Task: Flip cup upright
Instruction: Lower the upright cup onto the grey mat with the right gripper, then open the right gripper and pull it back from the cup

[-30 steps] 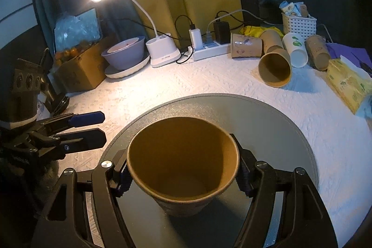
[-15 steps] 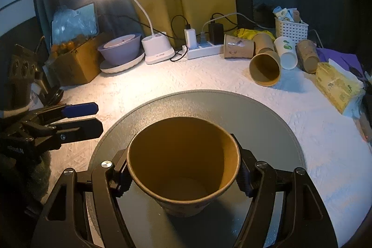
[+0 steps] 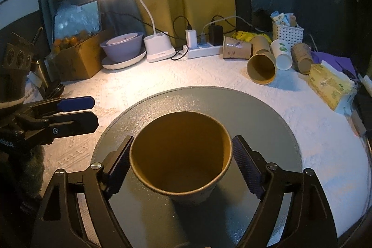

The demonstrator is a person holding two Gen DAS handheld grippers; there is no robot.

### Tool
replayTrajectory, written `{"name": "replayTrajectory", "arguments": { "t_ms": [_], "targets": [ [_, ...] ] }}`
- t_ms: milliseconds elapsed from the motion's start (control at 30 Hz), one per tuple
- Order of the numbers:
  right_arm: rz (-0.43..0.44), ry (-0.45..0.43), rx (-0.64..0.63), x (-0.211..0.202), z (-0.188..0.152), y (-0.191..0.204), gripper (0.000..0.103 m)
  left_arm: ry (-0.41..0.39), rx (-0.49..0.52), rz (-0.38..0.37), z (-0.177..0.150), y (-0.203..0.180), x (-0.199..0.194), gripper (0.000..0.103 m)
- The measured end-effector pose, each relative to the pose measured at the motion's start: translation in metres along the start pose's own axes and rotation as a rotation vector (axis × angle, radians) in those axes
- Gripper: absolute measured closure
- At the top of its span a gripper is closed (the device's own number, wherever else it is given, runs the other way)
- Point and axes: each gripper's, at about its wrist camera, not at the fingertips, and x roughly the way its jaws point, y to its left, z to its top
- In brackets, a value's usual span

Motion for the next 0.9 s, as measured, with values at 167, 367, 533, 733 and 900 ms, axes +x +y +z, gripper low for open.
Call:
{"name": "replayTrajectory", "arguments": {
  "t_ms": [167, 367, 533, 733, 900],
  "targets": [
    [-0.012, -0.017, -0.003, -0.008, -0.001, 0.002, 0.017, -0.014, 0.006, -0.005, -0.001, -0.004, -0.007, 0.014],
    [-0.031, -0.036, -0.003, -0.019, -0.001, 0.006, 0.017, -0.032, 0.016, -0.009, -0.005, -0.008, -0.018, 0.014],
    [-0.053, -0.037, -0.004, -0.028, -0.004, 0.009, 0.017, -0.043, 0.022, -0.021, -0.009, -0.012, -0.029, 0.014],
    [-0.093, -0.025, 0.016, -0.04, -0.008, 0.01, 0.017, -0.071, 0.051, -0.038, -0.009, -0.024, -0.045, 0.014],
    [-0.113, -0.053, 0.022, -0.061, -0.011, 0.013, 0.017, -0.094, 0.09, -0.049, -0.01, -0.039, -0.061, 0.014]
  ]
}}
